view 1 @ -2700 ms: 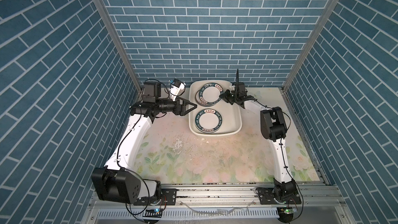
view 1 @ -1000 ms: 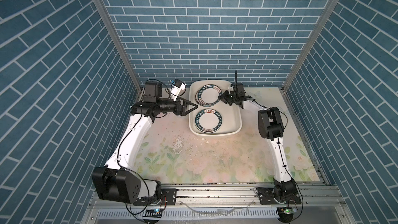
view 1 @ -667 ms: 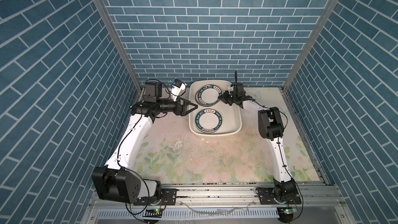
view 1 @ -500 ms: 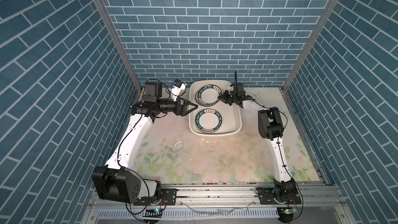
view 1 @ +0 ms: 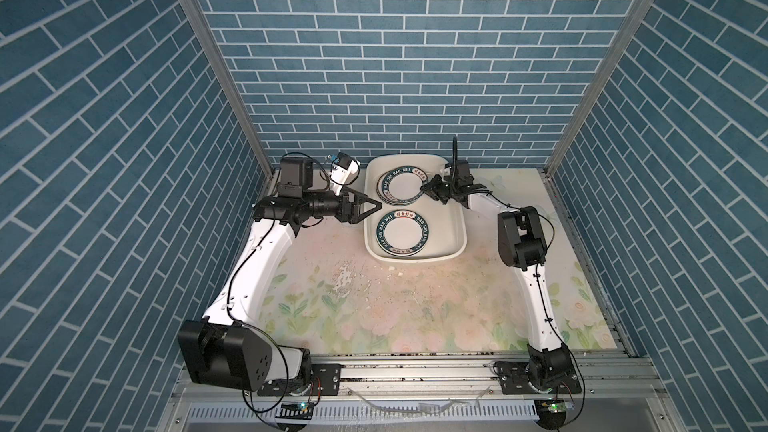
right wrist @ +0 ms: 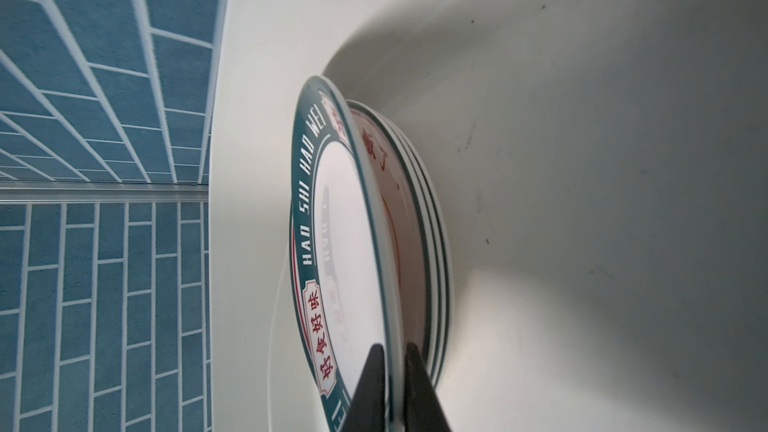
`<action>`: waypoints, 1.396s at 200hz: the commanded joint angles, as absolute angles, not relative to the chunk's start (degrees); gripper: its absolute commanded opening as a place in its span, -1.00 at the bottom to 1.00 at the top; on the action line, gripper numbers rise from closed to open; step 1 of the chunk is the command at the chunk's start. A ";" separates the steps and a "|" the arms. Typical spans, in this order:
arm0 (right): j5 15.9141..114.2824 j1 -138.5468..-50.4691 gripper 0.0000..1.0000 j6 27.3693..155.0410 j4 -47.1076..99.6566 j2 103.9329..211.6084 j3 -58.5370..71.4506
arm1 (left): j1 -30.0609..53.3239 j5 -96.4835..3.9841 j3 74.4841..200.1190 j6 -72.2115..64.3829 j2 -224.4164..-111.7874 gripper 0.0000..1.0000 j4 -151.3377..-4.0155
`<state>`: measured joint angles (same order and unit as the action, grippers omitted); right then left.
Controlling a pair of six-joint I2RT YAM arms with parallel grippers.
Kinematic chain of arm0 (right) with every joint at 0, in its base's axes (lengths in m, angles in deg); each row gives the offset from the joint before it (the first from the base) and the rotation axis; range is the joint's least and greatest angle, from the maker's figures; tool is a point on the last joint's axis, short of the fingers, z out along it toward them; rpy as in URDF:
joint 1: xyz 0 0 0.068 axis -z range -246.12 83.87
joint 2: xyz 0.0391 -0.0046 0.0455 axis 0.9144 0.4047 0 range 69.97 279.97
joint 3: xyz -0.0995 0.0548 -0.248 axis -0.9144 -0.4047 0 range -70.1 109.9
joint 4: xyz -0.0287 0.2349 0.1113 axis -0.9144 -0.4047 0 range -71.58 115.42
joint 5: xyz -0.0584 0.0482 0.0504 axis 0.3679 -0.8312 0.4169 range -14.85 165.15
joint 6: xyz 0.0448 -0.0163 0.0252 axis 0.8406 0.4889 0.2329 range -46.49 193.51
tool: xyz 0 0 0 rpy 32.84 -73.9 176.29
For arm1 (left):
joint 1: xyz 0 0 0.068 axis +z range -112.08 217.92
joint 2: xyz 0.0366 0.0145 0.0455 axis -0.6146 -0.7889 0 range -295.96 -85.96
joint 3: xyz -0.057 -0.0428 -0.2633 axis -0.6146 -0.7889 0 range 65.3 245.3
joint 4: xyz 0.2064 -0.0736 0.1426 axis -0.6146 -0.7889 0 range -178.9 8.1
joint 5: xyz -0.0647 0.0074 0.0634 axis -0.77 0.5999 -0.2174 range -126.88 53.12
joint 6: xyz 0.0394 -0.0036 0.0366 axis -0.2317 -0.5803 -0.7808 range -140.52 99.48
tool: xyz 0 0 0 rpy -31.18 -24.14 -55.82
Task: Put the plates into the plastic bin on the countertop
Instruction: 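Lower the plate with the right gripper onto the stack farthest from the robot, then lay the plate flat on the stack and open the right gripper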
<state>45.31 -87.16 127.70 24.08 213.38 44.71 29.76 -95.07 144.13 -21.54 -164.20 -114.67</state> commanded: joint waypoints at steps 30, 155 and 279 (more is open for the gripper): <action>44.55 -87.31 -0.71 128.16 24.44 213.52 45.94 | 29.40 -96.12 145.19 -22.28 -163.18 0.61 -115.54; 45.60 -87.58 -0.50 126.99 22.53 212.39 45.49 | 29.31 -96.29 145.19 -22.21 -162.84 0.62 -115.56; 47.44 -87.83 -0.41 125.14 22.00 208.70 42.39 | 29.31 -96.04 144.95 -22.40 -162.65 0.63 -115.71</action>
<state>46.22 -87.58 127.02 22.79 213.17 43.31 29.74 -95.23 144.13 -21.62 -163.37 -115.09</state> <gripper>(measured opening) 0.296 0.816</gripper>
